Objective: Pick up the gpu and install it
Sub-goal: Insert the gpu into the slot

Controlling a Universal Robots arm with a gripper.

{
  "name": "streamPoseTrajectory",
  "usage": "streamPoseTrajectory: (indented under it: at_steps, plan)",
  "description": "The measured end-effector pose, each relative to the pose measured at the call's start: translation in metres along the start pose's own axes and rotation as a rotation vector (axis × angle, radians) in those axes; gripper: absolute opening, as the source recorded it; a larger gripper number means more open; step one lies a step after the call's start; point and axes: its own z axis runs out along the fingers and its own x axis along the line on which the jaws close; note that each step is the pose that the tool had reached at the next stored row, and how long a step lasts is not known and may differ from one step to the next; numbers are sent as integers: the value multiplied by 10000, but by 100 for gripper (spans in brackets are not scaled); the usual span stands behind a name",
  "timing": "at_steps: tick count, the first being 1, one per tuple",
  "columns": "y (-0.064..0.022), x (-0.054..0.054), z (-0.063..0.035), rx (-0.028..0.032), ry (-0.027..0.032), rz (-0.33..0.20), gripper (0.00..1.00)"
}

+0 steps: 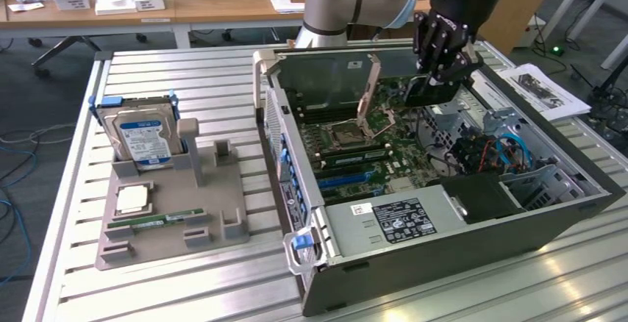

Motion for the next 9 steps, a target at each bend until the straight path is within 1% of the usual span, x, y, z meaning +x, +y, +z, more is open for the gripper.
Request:
streamPoseTrajectory:
  at_steps: [9]
  plan:
    - [14, 0, 0, 1, 0, 0, 27]
